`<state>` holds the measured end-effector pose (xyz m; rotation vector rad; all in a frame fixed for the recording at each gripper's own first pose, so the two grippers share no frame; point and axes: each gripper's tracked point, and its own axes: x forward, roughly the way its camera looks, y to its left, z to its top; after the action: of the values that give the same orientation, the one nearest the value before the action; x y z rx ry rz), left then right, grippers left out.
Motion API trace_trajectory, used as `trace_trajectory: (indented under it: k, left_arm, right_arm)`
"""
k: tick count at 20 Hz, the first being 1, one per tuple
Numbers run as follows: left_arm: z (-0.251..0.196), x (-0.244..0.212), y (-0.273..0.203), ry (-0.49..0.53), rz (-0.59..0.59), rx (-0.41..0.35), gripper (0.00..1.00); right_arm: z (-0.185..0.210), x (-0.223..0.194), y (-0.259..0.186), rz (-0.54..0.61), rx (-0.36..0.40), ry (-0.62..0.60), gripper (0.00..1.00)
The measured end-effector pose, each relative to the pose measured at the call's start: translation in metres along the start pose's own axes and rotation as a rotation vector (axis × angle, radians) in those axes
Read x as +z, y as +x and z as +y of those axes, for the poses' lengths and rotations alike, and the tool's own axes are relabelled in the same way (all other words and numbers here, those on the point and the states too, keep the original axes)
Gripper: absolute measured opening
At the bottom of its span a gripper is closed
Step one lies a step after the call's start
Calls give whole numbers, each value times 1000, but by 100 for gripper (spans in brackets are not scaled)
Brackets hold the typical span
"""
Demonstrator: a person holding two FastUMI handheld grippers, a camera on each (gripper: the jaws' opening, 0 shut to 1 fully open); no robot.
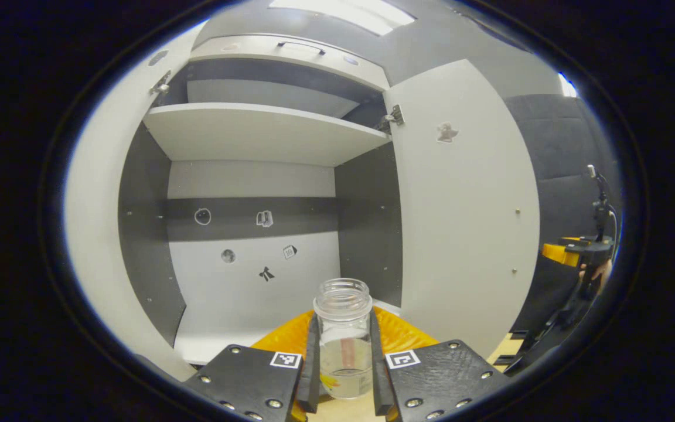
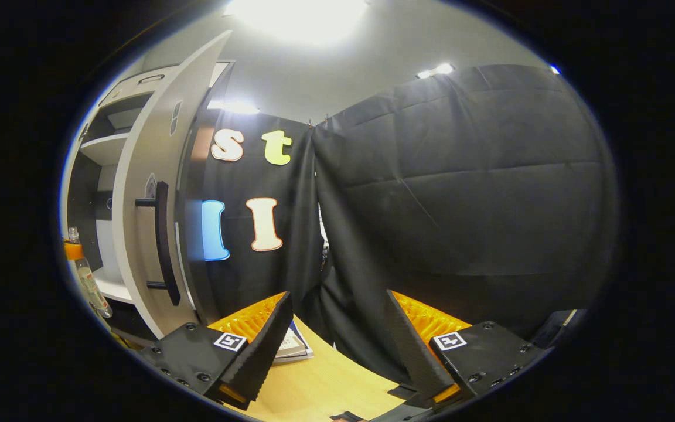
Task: Grasp the bottle in the cabinet with the left hand and place it on the coaster, then close the right door with the right hand and the left door with the left hand.
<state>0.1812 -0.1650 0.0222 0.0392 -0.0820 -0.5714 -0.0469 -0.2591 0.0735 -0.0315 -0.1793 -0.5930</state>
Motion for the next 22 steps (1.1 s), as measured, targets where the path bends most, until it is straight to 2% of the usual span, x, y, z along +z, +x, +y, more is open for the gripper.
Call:
trace_trajectory:
  k: [5, 9, 12, 13, 14, 15, 17, 18, 19, 22]
  left_arm:
    - [-6, -46, -34, -21, 20, -5, 37]
    - [-18, -86, -54, -23, 28, -19, 37]
    - [-32, -120, -59, -32, 54, -38, 37]
    - [-37, -133, -60, -34, 67, -41, 45]
    - [-43, -146, -61, -45, 77, -51, 45]
    - [-51, -162, -60, -58, 85, -63, 29]
    - [-64, -193, -59, -84, 108, -80, 45]
    - [-71, -209, -58, -103, 122, -88, 30]
    - [-77, -222, -58, -117, 136, -92, 30]
    - [-96, -266, -61, -106, 191, -113, 30]
  right_arm:
    - [5, 3, -18, -17, 0, 38, 97]
    - [19, 3, -32, -29, 36, 76, 97]
    - [26, 0, -43, -21, 52, 59, 96]
    - [28, 0, -46, -19, 55, 50, 96]
    - [32, 0, -48, -17, 62, 43, 99]
    - [34, -1, -49, -12, 67, 39, 99]
    - [35, -5, -53, 10, 75, 38, 99]
    - [34, -7, -57, 21, 74, 40, 100]
    - [33, -7, -60, 26, 72, 46, 96]
    - [30, -11, -64, 46, 65, 45, 99]
